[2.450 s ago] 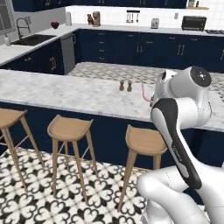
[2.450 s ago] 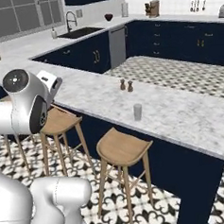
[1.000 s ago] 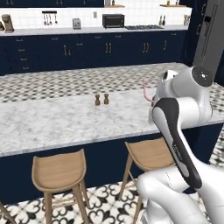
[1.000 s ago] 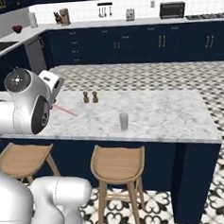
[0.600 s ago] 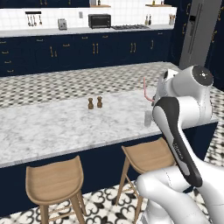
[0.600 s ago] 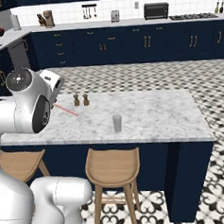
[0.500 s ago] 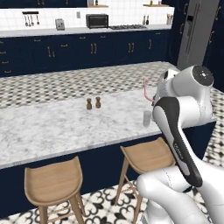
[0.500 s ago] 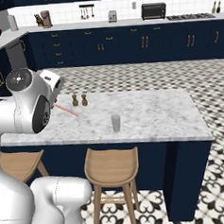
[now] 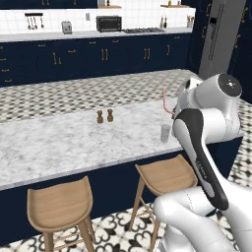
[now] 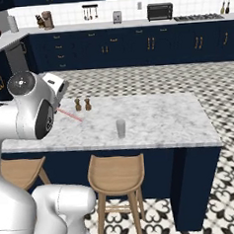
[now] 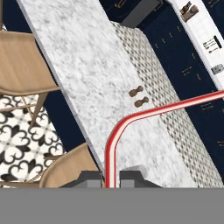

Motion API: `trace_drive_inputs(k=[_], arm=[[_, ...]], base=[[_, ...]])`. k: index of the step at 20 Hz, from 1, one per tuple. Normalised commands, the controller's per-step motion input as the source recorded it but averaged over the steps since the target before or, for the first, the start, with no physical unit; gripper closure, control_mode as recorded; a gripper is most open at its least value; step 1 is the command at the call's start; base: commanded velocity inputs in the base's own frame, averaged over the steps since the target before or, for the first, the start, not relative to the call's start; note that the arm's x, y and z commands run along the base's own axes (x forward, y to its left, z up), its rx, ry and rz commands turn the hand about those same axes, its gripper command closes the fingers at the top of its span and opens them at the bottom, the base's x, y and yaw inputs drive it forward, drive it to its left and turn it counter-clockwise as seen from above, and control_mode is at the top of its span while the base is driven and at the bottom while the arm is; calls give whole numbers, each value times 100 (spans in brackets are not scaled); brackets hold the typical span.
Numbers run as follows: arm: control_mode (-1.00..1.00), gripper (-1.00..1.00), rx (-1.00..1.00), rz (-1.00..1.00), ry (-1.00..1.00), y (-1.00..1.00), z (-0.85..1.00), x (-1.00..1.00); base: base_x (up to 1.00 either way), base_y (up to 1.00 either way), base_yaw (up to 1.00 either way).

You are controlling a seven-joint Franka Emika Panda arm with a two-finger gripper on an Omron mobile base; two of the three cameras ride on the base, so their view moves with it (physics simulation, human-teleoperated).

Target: Take a straw from the drawer in front and place it inside the glass cup on the dining counter.

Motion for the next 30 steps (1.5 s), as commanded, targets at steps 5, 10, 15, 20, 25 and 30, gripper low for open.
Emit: trace_drive_inputs(k=[5, 10, 15, 20, 25, 30], arm=[[-100, 100, 20, 0, -8, -13, 0, 3], [-100, 100, 36, 1, -21, -37, 0, 40], [-100, 100, 59, 8, 2, -57, 0, 85], [-100, 100, 60, 16, 46, -52, -3, 100], [-100, 100, 31, 15, 16, -39, -32, 80], [-100, 100, 5, 9, -1, -12, -8, 14]], base=[[0, 0, 0], [0, 0, 0], [0, 0, 0], [0, 0, 0], [0, 0, 0], [0, 0, 0]])
